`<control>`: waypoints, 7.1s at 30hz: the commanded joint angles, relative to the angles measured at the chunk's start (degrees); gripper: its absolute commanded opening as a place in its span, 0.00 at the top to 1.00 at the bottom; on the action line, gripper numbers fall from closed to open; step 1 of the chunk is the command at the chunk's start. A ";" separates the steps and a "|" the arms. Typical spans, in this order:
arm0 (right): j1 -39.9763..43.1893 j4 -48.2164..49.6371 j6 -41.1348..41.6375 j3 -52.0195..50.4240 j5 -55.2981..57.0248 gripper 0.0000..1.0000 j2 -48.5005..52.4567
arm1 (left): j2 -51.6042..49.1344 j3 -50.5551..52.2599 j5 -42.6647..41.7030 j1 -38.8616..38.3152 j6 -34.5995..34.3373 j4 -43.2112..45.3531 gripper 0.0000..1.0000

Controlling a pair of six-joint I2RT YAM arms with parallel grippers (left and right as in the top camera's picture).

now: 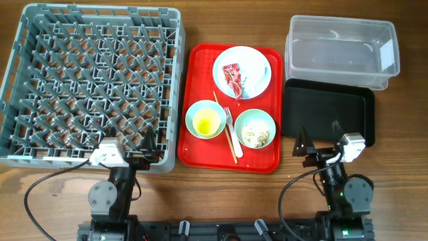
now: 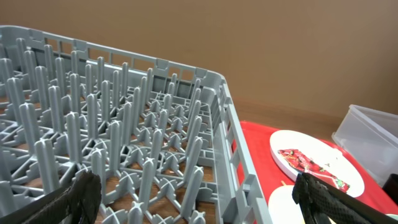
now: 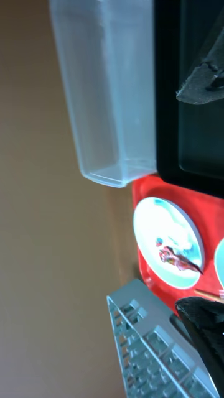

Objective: Sort waste into correct bins and load items into the dishwasher rack
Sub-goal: 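Reach the right gripper to the white plate and grasp the tissue and wrapper, then carry the tissue and red wrapper with the right gripper into the clear bin, then grasp the green rice bowl rim with the right gripper, then tip the green bowl over the black tray to dump the rice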

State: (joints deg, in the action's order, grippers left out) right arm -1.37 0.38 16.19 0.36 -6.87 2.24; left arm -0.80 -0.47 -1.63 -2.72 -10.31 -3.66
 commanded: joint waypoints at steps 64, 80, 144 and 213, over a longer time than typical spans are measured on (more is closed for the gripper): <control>-15.06 -56.98 13.84 109.61 1.14 0.96 131.34 | -46.86 -46.64 -1.97 0.22 0.90 -34.53 0.00; -1.44 -57.02 15.47 109.66 15.54 0.64 110.42 | -46.84 -46.64 -1.97 0.22 0.90 -34.56 0.00; -1.29 -76.96 -5.55 90.75 -8.66 0.01 87.58 | -46.84 -46.64 -1.97 0.24 0.90 -34.99 0.00; -22.16 -54.40 8.33 79.65 -2.78 0.95 100.30 | -46.84 -46.64 -1.95 0.24 0.92 -36.48 0.00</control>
State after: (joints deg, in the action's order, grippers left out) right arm -25.76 -53.91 34.02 78.17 -6.02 107.50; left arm -47.68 -46.04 -2.92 -2.72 -10.11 -40.16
